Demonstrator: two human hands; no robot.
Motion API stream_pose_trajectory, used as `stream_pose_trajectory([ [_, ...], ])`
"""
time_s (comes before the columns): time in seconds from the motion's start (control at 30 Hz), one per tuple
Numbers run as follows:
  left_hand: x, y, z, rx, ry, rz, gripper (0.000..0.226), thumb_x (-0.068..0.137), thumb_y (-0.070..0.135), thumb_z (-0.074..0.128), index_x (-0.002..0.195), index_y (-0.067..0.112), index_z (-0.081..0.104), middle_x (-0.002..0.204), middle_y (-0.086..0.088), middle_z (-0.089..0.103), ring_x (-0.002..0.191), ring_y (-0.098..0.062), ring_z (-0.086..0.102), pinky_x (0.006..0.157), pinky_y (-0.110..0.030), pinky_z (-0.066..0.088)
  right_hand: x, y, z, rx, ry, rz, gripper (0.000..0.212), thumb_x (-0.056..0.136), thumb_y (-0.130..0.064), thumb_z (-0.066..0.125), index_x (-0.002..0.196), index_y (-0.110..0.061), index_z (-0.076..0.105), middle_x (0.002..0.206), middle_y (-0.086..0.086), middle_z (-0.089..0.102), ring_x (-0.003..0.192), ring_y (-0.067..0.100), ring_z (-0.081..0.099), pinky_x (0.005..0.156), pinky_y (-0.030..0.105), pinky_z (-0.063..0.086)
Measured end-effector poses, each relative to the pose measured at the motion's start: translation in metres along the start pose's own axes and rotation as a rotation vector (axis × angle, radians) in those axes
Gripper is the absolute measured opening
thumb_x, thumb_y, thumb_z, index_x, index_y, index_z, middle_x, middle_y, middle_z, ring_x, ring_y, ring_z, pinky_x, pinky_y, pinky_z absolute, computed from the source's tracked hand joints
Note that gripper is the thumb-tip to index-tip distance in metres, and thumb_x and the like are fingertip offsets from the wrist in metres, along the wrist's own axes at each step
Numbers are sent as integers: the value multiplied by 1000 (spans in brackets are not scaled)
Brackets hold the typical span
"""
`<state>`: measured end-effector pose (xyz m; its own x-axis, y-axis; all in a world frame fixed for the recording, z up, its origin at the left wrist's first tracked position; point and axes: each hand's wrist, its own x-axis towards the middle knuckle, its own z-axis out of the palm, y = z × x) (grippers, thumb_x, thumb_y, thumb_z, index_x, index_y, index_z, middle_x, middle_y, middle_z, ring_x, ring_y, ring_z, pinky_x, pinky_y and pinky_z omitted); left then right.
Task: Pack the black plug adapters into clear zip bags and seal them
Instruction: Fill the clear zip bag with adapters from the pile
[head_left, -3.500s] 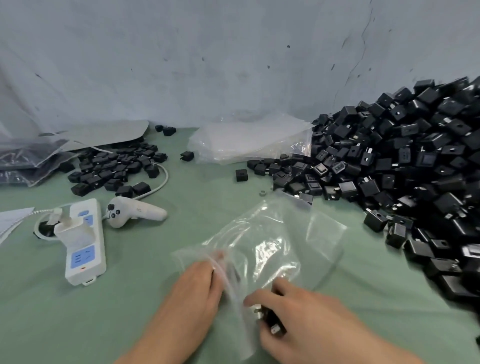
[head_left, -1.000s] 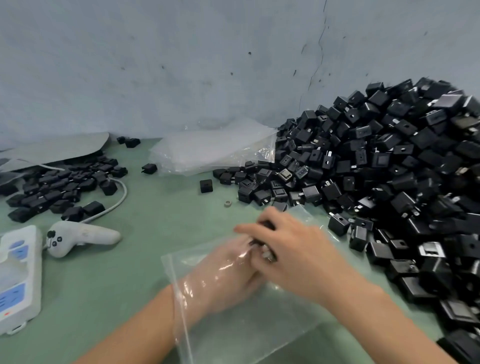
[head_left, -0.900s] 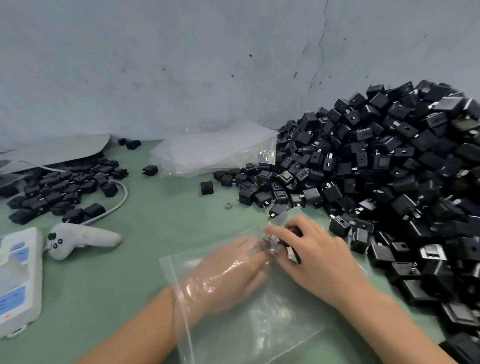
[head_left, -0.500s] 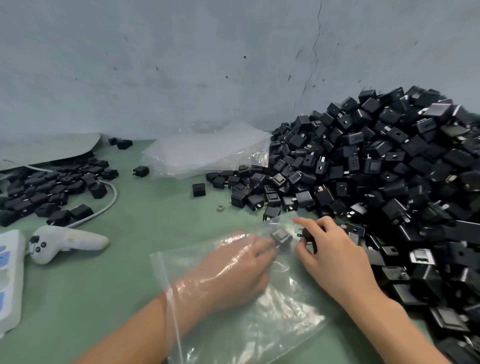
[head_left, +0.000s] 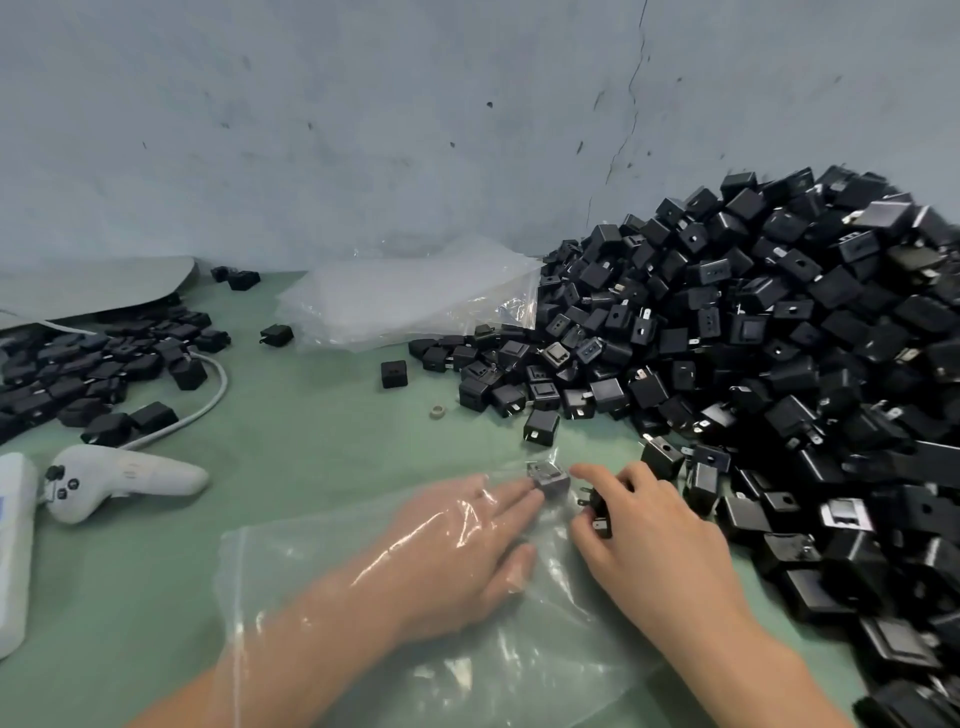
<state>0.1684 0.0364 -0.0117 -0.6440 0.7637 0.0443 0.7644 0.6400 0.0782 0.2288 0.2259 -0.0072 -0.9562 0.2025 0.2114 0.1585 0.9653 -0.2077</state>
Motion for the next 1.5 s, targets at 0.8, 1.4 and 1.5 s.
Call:
stream_pose_trajectory([
  [0.8,-163,-85,-109,-826,577,-495,32,91,-13,44,93,4,72,78,-21,69,56,-28,62,44,-26,43,0,-34,-53,1821,-323,318,30,83,-43,74,107,-25,77,102,5,75,68,11,60,39,24,40],
  [1.4,-143,-52,-75,-1111,690,-644,14,86,29,66,99,30,72,96,3,76,70,-12,73,63,-11,53,-10,-72,-38,1749,-721,343,37,81,-44,76,112,-24,77,93,1,65,74,15,61,40,24,35],
  [1.5,-195,-89,-71,-1153,738,-1018,6,93,14,65,93,19,68,96,-19,72,64,-22,74,56,-20,58,-5,-67,-45,1544,-502,296,20,86,-39,70,103,-31,78,88,-1,64,68,13,58,42,26,35],
])
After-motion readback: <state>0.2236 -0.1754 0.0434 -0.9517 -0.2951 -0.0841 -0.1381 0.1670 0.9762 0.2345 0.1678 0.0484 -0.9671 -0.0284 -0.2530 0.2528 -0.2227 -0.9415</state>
